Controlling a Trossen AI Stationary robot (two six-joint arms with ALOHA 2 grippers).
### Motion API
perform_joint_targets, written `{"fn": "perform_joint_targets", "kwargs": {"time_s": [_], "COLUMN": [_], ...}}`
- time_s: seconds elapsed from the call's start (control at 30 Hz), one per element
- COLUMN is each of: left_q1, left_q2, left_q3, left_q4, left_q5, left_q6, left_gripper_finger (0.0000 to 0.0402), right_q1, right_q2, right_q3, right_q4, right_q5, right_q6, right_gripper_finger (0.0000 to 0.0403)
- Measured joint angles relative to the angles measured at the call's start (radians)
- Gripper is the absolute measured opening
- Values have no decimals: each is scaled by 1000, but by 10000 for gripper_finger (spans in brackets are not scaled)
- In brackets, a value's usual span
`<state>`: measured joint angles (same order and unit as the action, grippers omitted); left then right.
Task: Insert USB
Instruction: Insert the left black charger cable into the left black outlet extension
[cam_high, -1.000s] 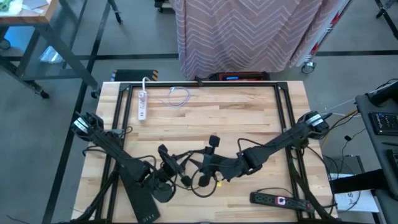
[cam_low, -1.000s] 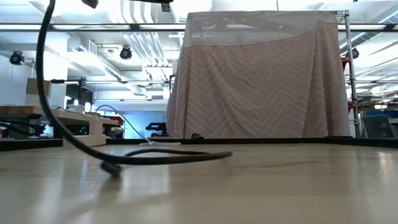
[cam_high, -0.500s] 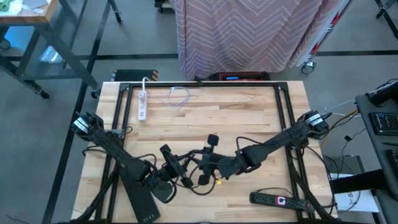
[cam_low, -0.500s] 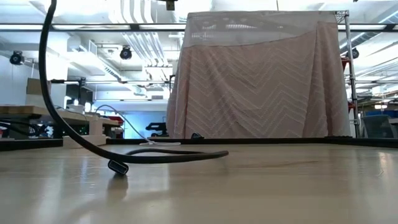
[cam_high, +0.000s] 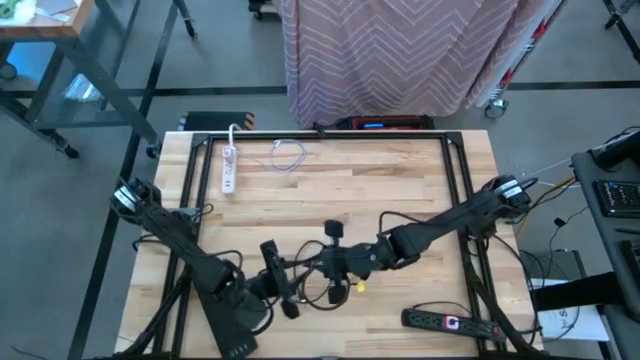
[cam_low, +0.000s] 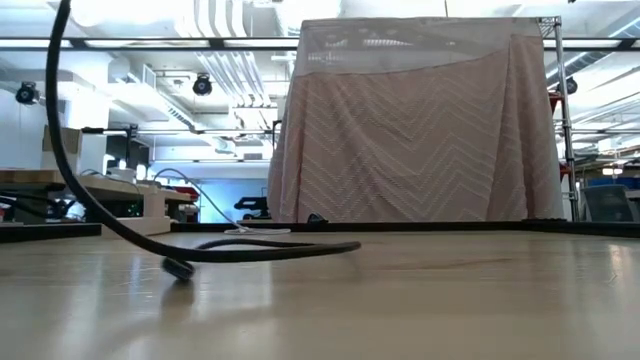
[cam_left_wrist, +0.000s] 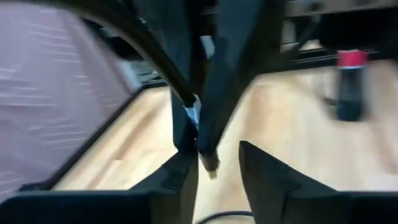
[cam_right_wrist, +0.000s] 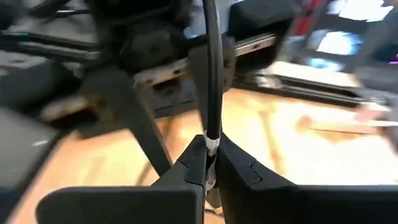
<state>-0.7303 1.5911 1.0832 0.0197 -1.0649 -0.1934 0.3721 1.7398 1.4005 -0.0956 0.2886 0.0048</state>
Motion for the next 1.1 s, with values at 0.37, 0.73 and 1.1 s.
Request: {"fn": "perform_joint_targets", "kwargs": {"time_s": [0.37, 0.73, 1.1], "left_q1": [-2, 29, 70], "left_q2": [-38, -39, -39], "left_q3": [4, 4, 2], "left_q4": [108, 188, 190], "left_q5": [263, 422, 512], "left_q6": [181, 300, 301], "left_gripper_finger": [135, 100, 13], "right_q1": [-41, -40, -39], "right_q2": [12, 12, 12], "right_q3": [25, 22, 22], "right_q4": [-123, -115, -112], "right_q5": [-480, -562, -565], "right_q6": [48, 47, 21], "right_gripper_finger": [1, 0, 0]}}
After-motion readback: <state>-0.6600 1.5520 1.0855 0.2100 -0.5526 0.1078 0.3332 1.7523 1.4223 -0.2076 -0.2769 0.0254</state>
